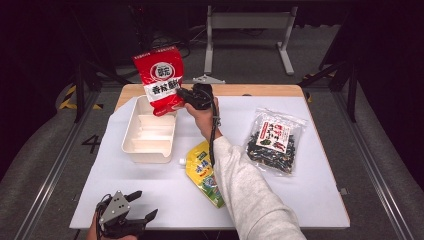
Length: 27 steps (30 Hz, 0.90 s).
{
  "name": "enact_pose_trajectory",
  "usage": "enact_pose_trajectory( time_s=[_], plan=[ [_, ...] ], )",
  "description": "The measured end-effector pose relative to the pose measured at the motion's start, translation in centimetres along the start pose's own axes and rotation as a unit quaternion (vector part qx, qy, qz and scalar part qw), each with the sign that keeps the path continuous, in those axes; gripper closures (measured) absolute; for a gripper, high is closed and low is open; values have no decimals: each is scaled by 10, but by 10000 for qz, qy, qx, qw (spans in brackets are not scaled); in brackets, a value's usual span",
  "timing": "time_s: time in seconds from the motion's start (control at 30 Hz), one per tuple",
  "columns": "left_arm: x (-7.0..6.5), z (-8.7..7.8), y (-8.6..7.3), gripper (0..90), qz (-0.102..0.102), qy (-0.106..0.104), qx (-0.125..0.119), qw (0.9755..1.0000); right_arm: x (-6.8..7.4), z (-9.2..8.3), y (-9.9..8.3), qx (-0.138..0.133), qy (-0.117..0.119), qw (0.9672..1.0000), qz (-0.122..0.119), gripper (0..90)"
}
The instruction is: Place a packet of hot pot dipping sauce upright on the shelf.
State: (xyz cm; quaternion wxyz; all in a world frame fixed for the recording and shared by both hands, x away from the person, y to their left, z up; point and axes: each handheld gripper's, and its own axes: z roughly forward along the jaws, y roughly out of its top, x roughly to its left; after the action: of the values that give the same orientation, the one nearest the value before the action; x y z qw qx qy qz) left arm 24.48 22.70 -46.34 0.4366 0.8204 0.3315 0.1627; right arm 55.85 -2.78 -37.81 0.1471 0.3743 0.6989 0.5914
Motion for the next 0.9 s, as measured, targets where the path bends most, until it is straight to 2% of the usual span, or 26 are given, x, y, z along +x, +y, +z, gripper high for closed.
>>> enact_pose_trajectory(
  time_s=[0.23,0.33,0.6,0.77,0.9],
  plan=[
    [2,-2,-1,219,-16,-6,-42,10000,4,13,-3,-131,-33,9999,83,837],
    [1,-2,0,219,-55,-35,-56,10000,8,18,-2,-168,-144,9998,15,836],
    [3,-2,-1,219,-57,-88,-72,9999,15,35,-9,-61,-280,9996,-71,835],
    [2,-1,-1,219,-10,-125,-63,9999,16,44,-16,42,-251,9996,-86,833],
    [2,0,-1,219,-26,-151,-50,9999,19,48,-22,116,-86,9999,-39,826]
  ],
)
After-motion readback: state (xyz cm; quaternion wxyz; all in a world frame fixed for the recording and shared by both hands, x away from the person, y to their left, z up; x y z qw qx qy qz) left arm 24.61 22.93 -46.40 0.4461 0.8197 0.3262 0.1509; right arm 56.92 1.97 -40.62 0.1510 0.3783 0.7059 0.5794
